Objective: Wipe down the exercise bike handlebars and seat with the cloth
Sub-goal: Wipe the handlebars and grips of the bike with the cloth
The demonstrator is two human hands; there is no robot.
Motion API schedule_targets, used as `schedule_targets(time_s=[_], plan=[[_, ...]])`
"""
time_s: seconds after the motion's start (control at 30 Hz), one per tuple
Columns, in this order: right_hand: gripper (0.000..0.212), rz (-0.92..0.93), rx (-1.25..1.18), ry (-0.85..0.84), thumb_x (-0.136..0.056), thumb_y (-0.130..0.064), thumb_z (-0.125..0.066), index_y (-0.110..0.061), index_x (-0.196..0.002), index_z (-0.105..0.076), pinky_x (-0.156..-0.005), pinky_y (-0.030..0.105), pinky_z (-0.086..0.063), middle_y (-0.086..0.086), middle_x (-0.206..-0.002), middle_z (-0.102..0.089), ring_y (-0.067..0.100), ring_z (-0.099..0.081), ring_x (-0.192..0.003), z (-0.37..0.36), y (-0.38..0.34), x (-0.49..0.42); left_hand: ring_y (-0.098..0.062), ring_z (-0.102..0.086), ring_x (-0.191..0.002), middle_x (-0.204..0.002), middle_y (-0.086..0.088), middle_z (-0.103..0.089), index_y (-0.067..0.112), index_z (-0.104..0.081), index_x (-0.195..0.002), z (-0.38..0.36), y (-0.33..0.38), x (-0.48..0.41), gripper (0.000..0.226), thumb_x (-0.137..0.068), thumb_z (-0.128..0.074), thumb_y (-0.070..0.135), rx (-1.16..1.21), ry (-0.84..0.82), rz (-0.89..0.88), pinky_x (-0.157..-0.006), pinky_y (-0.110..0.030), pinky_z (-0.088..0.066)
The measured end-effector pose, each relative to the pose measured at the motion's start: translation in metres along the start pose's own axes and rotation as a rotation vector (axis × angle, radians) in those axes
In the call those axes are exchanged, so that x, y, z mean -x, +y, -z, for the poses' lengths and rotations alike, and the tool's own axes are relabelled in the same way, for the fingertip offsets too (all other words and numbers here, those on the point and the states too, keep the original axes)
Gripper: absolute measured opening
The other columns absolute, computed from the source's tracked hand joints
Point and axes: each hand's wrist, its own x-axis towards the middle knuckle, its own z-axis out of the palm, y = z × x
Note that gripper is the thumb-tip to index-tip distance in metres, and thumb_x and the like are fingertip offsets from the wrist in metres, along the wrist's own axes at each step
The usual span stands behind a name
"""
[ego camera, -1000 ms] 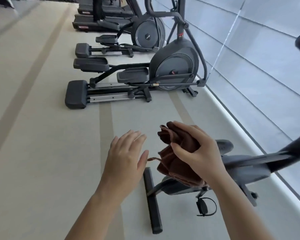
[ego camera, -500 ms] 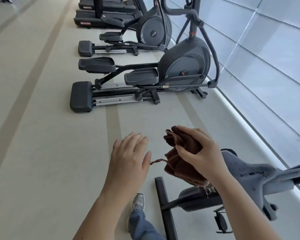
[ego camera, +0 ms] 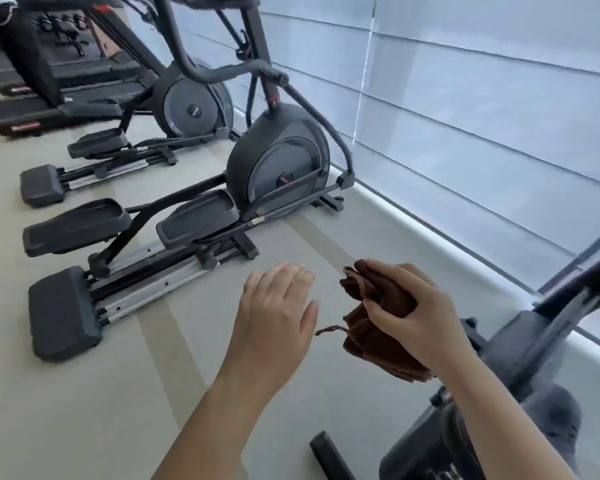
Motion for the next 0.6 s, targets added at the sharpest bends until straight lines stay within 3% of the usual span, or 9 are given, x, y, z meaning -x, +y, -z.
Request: schedule_targets(time_s=[0.3, 0.47, 0.6], plan=[[0.052, -0.187, 0.158, 0.212, -0.072, -0.014, -0.072, -0.041, -0.115, -0.06, -0.089, 0.009, -0.04, -0.02, -0.104, -0.062, 0.003, -0.058, -0.101, 0.0, 0.032, -0.067, -0.029, -0.059, -0.106, -0.111, -0.012, -0.065, 0.004, -0.061, -0.108, -0.079, -0.033, -0.111, 0.036, -0.075, -0.071, 0.012, 0.202, -0.101, -0.265, -0.091, -0.054, -0.041], [0.05, -0.234, 0.238, 0.401, -0.072, -0.013, -0.072, -0.036, -0.115, -0.062, -0.09, 0.011, -0.04, -0.017, -0.105, -0.062, 0.004, -0.057, -0.102, -0.011, 0.036, -0.133, -0.029, -0.058, -0.109, -0.111, -0.012, -0.065, 0.005, -0.061, -0.109, -0.111, -0.069, -0.191, 0.037, -0.075, -0.071, 0.011, 0.321, -0.117, -0.413, -0.092, -0.054, -0.041], [0.049, -0.263, 0.26, 0.453, -0.072, -0.013, -0.072, -0.034, -0.115, -0.062, -0.09, 0.011, -0.04, -0.013, -0.104, -0.063, 0.003, -0.056, -0.102, -0.029, 0.026, -0.198, -0.031, -0.058, -0.108, -0.11, -0.014, -0.065, 0.003, -0.061, -0.108, -0.121, -0.105, -0.266, 0.036, -0.074, -0.072, 0.01, 0.379, -0.105, -0.495, -0.091, -0.055, -0.042]])
